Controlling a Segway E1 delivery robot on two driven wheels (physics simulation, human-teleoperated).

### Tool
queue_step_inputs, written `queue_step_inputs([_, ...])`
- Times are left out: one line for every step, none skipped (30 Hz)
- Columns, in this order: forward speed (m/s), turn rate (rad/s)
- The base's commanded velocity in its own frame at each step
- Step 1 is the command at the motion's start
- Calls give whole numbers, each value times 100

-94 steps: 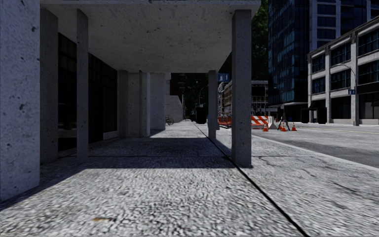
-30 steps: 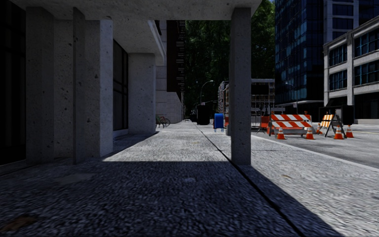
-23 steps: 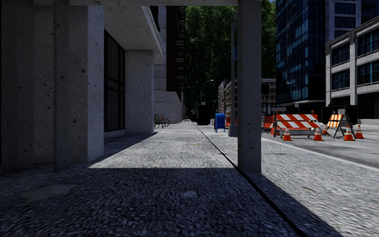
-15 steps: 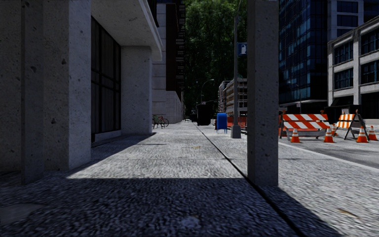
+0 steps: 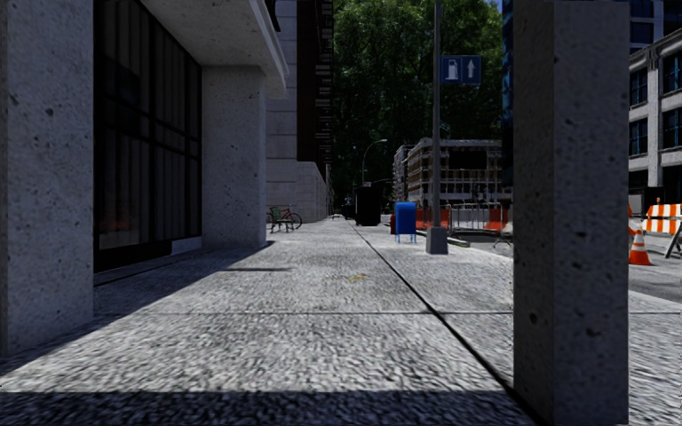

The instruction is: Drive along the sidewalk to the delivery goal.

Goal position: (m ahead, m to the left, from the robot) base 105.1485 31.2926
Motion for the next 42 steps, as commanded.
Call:
queue_step_inputs([200, 0])
queue_step_inputs([200, 0])
queue_step_inputs([200, 0])
queue_step_inputs([200, 0])
queue_step_inputs([200, 0])
queue_step_inputs([200, 0])
queue_step_inputs([200, 0])
queue_step_inputs([200, 0])
queue_step_inputs([200, 0])
queue_step_inputs([200, 0])
queue_step_inputs([200, 0])
queue_step_inputs([200, 0])
queue_step_inputs([200, 0])
queue_step_inputs([200, 0])
queue_step_inputs([200, 0])
queue_step_inputs([200, 0])
queue_step_inputs([200, 0])
queue_step_inputs([200, 0])
queue_step_inputs([200, 0])
queue_step_inputs([200, 0])
queue_step_inputs([200, 0])
queue_step_inputs([200, 0])
queue_step_inputs([200, 0])
queue_step_inputs([200, 0])
queue_step_inputs([200, 0])
queue_step_inputs([200, 0])
queue_step_inputs([200, 0])
queue_step_inputs([200, 0])
queue_step_inputs([200, 0])
queue_step_inputs([200, 0])
queue_step_inputs([200, 0])
queue_step_inputs([200, 0])
queue_step_inputs([200, 0])
queue_step_inputs([200, 0])
queue_step_inputs([200, 0])
queue_step_inputs([200, 0])
queue_step_inputs([200, 0])
queue_step_inputs([200, 0])
queue_step_inputs([200, 0])
queue_step_inputs([200, 0])
queue_step_inputs([200, 0])
queue_step_inputs([200, 0])
